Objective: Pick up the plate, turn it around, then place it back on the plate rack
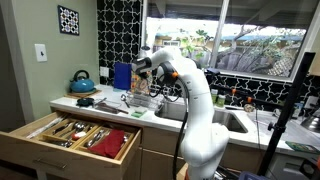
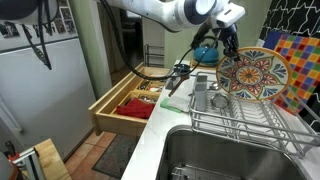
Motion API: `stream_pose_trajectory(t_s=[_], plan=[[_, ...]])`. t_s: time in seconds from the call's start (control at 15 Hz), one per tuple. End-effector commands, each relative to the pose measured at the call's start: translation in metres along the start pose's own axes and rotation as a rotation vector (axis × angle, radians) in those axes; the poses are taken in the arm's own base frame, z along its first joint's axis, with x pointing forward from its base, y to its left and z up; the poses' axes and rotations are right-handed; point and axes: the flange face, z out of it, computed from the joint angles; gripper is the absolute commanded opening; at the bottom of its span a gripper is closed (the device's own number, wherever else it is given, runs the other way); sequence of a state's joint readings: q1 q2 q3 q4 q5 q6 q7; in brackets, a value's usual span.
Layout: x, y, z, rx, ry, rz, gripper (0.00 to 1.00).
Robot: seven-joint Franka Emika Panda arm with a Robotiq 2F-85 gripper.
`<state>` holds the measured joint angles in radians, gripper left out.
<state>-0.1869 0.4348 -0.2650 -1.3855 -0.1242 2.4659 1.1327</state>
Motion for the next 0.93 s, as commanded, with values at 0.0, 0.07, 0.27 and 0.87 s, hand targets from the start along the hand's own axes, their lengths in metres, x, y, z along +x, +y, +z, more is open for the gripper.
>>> stream_pose_trajectory(t_s=[0.0, 0.07, 0.27, 0.87], plan=[[0.001, -0.011, -0.020, 0.042, 0.006, -0.001, 0.06], [0.000, -0.012, -0.022, 0.043, 0.007, -0.002, 0.06], [0.000, -0.014, -0.019, 0.037, 0.002, 0.005, 0.06], [-0.004, -0.016, -0.046, 0.003, 0.009, -0.021, 0.06]])
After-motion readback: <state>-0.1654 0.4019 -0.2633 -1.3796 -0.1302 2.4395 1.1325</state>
